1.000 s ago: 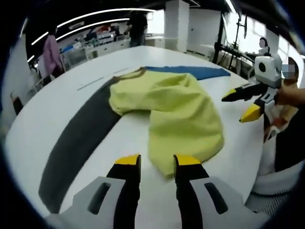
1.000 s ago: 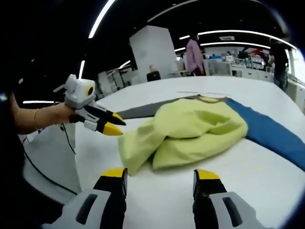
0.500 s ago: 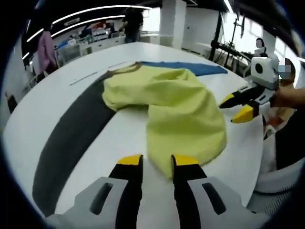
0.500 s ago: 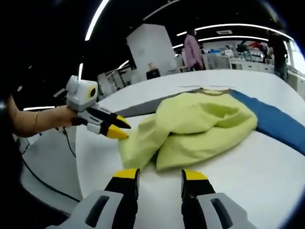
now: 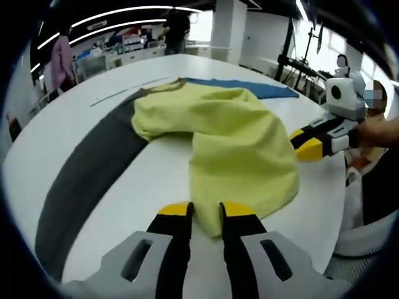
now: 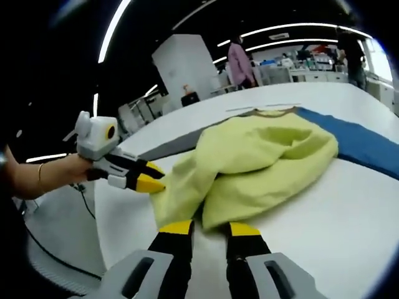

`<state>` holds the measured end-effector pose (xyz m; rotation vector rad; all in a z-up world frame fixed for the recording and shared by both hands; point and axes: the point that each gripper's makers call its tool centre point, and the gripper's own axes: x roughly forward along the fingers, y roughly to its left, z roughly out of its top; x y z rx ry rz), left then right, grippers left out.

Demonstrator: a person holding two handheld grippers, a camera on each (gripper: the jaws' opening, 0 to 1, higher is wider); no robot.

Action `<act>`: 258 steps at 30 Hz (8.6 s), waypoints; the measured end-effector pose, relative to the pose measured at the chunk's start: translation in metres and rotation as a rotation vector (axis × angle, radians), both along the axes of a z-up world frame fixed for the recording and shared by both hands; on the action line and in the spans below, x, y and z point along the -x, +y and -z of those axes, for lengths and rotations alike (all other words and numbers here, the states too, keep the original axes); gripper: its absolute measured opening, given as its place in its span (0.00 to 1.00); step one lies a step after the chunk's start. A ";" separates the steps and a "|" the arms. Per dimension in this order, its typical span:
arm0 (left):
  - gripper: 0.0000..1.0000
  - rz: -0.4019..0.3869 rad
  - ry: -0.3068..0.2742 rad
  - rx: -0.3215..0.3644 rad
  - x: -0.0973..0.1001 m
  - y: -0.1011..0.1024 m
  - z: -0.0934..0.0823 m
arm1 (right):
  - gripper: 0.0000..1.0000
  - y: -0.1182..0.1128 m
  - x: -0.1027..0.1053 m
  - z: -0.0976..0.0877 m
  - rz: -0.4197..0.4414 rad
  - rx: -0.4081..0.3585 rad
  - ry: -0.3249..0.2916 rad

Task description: Fold the garment on the visible template until the final outline fits inside the template.

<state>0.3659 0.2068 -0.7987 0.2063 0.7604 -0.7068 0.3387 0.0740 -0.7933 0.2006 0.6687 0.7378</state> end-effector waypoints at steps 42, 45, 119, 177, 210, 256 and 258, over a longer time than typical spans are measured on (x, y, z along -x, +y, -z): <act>0.00 -0.255 -0.079 0.157 0.037 0.033 -0.088 | 0.00 -0.085 0.013 -0.089 0.074 0.003 -0.078; 0.00 -0.285 -0.056 0.164 0.045 0.037 -0.086 | 0.00 -0.094 0.015 -0.090 0.093 0.018 -0.070; 0.14 -0.304 0.175 -0.066 0.110 0.049 0.003 | 0.14 -0.171 0.070 0.007 0.229 0.318 0.233; 0.29 -0.310 0.042 0.050 0.095 0.044 -0.022 | 0.43 -0.162 0.064 -0.019 0.161 0.253 0.131; 0.87 -0.151 -0.153 0.147 0.068 0.006 -0.055 | 0.99 -0.287 -0.025 -0.035 0.393 0.255 0.016; 0.96 -0.150 -0.156 0.162 0.072 0.004 -0.058 | 0.13 -0.399 -0.058 -0.005 0.767 0.433 0.124; 0.96 -0.147 -0.158 0.162 0.072 0.004 -0.059 | 0.12 -0.397 -0.059 -0.005 0.760 0.444 0.135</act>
